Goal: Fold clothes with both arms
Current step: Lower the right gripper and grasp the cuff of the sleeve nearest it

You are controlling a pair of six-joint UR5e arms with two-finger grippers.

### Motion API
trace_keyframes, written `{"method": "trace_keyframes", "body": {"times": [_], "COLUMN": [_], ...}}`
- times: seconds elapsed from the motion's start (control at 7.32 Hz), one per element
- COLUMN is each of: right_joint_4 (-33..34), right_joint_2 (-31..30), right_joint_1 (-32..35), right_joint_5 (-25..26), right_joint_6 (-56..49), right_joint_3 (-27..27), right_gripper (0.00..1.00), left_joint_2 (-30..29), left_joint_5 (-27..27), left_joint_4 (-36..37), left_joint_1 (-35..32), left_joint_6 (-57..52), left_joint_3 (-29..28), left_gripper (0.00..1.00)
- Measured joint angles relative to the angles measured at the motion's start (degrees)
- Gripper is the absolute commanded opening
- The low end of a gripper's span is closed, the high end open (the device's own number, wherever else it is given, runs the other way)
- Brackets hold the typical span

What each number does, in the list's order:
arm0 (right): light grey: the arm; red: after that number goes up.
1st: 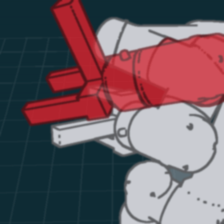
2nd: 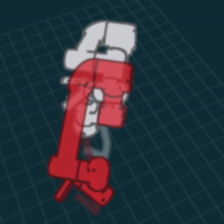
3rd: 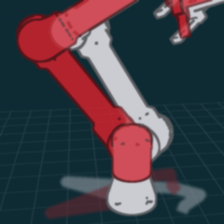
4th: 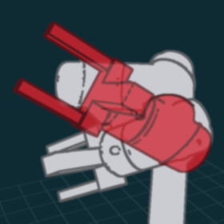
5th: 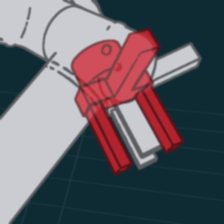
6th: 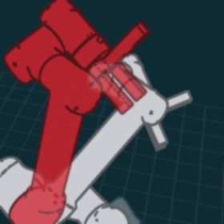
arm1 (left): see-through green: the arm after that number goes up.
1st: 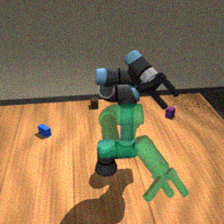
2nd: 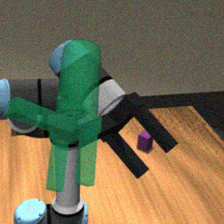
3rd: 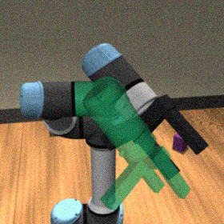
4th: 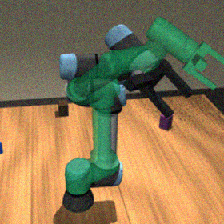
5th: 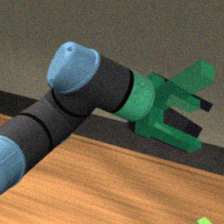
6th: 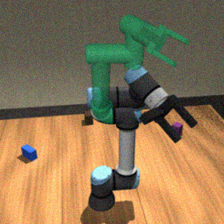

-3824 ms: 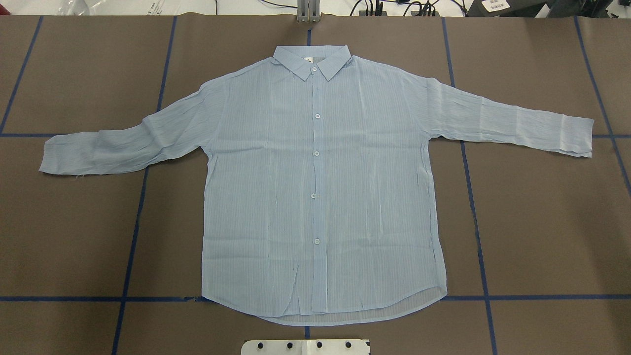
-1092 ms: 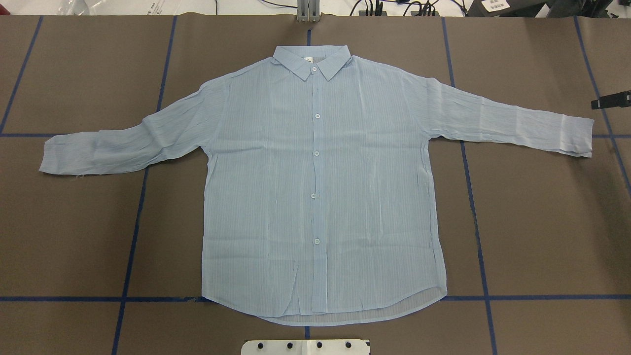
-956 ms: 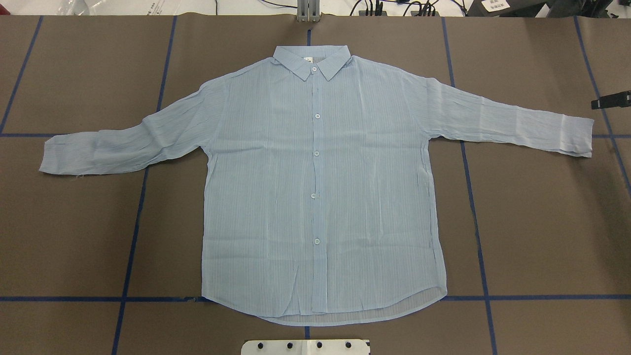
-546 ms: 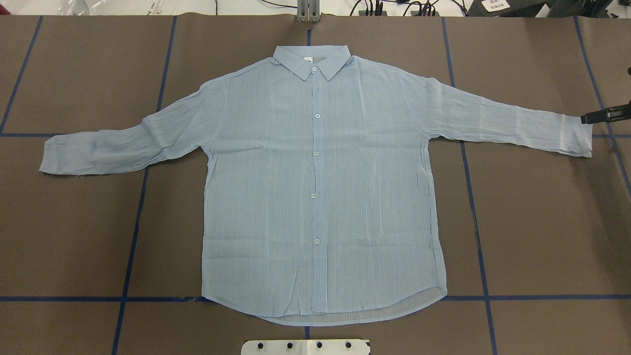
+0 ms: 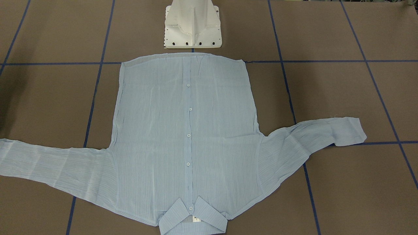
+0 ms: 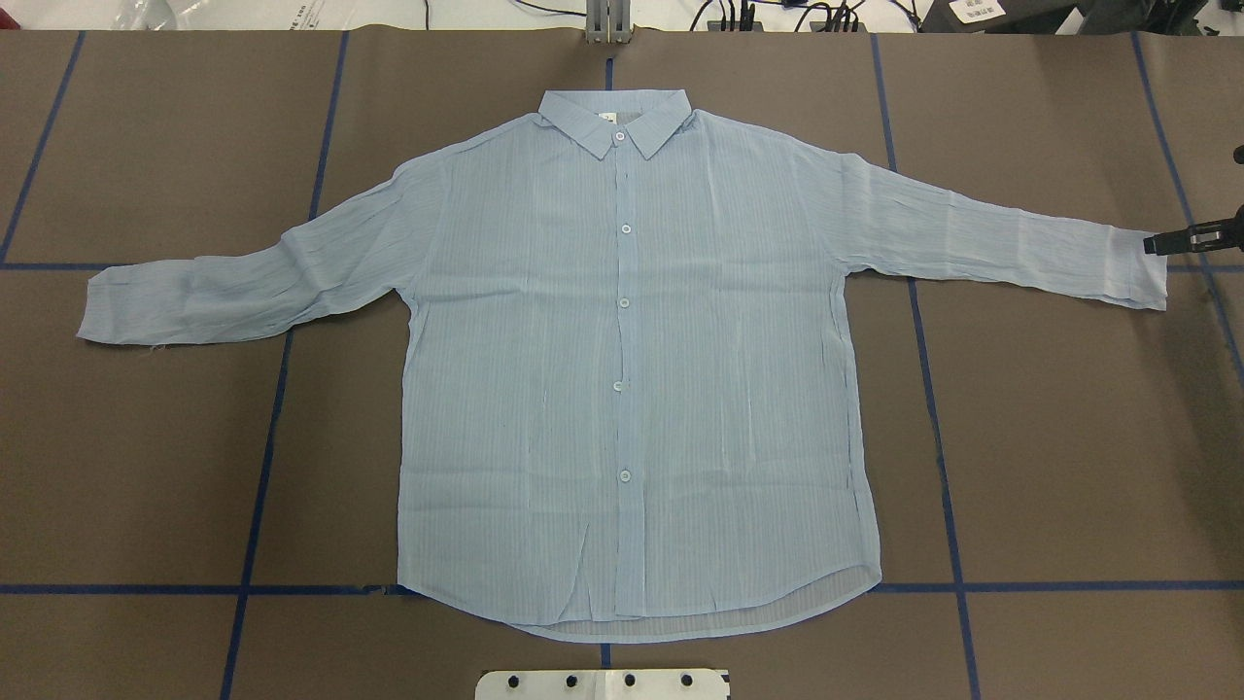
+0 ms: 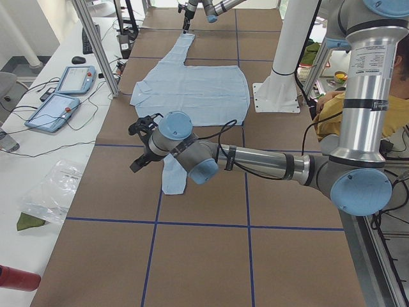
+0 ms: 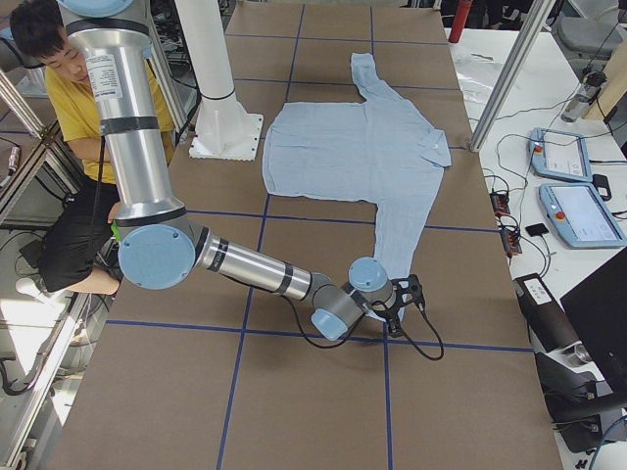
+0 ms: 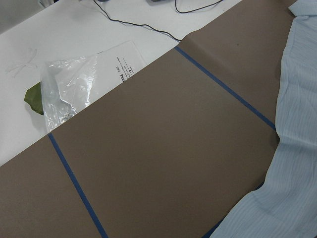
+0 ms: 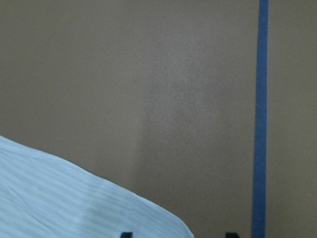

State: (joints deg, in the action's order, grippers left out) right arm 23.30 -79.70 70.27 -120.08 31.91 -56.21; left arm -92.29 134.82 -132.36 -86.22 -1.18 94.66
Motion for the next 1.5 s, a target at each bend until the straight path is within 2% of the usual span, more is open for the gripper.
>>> {"method": "trace_keyframes", "body": {"times": [0.27,0.68,1.09,1.37,1.5], "right_joint_4": [-0.1,-0.1,0.0,1.3,4.4], "right_joint_2": [0.4,0.4,0.2,-0.2,-0.3], "right_joint_1": [-0.4,-0.9,-1.0,-0.8,-0.8], "right_joint_5": [0.1,0.5,1.3,1.0,0.9], "right_joint_6": [0.4,0.4,1.3,6.1,8.7], "right_joint_3": [0.5,0.9,0.3,-6.0,-10.7], "right_gripper": [0.40,0.00,0.00,0.00,0.00], "left_joint_2": [0.0,0.0,0.0,0.1,0.1], "left_joint_5": [0.0,0.0,0.0,0.1,0.1], "left_joint_4": [0.0,0.0,0.0,-0.2,-0.5], "left_joint_1": [0.0,0.0,0.0,0.0,0.0], "left_joint_6": [0.0,0.0,0.0,0.0,0.0], "left_joint_3": [0.0,-0.1,0.0,0.0,0.0], "left_gripper": [1.00,1.00,1.00,1.00,1.00]}}
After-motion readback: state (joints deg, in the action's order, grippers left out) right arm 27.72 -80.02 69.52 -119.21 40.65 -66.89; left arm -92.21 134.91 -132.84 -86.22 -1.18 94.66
